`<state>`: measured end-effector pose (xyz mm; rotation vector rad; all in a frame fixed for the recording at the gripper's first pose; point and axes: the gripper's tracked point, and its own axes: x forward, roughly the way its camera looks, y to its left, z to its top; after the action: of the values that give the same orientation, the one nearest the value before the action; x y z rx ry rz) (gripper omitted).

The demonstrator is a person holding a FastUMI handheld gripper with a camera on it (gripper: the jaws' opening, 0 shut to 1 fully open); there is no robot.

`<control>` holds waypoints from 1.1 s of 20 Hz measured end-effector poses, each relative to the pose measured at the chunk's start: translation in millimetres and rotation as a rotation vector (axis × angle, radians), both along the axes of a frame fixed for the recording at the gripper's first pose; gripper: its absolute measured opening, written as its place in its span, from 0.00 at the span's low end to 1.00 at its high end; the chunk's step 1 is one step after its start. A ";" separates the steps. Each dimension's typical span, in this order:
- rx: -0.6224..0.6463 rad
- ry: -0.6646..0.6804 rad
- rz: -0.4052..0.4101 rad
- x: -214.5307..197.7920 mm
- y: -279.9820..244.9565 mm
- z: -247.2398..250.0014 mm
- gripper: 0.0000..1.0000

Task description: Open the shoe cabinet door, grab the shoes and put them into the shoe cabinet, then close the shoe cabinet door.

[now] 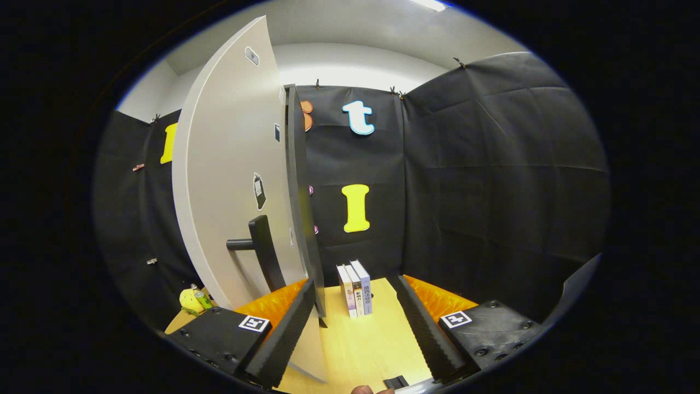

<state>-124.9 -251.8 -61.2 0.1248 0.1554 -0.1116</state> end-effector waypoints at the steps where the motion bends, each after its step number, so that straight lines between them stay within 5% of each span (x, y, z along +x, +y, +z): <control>1: 0.001 0.002 0.002 -2.5 4.8 1.6 0.98; 22: 0.069 -0.041 0.231 31.6 219.0 17.9 0.98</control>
<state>-93.3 -32.8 -43.3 0.1772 0.1313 0.1265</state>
